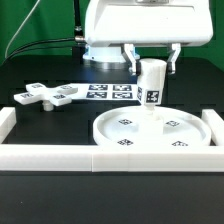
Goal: Assemble round table
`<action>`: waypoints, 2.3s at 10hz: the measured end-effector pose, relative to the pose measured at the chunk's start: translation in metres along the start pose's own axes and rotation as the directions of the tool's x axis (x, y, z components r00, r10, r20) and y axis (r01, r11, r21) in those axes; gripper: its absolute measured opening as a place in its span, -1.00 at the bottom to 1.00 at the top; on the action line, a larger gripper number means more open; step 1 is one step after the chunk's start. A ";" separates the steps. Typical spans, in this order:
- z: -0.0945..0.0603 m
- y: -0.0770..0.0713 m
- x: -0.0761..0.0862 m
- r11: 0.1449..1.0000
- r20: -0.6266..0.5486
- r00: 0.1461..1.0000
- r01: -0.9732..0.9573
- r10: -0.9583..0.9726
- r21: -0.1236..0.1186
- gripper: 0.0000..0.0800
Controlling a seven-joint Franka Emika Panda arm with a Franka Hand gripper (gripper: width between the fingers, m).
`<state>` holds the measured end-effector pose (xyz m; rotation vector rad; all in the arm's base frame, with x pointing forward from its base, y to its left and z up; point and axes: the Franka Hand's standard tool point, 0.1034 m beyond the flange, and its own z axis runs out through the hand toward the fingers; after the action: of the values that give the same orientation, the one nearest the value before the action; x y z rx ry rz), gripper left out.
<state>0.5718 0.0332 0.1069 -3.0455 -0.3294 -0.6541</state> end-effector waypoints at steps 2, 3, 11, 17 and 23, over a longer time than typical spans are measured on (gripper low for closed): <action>0.003 -0.003 -0.003 1.000 0.006 1.000 0.004 -0.004 0.004 0.02; 0.003 -0.004 -0.002 1.000 0.005 1.000 0.002 -0.002 0.004 0.02; 0.005 -0.007 -0.011 1.000 0.018 1.000 -0.004 0.004 0.007 0.02; 0.013 -0.008 -0.013 1.000 0.012 1.000 0.010 -0.011 0.005 0.02; 0.007 -0.003 -0.009 1.000 0.010 1.000 0.007 -0.007 0.000 0.62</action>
Offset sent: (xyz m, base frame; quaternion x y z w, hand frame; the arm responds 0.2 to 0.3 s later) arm -0.0110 0.0063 -0.0082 0.0021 -0.0135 0.0335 0.9993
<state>0.5659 0.0342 0.0965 -3.0497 -0.3409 -0.6398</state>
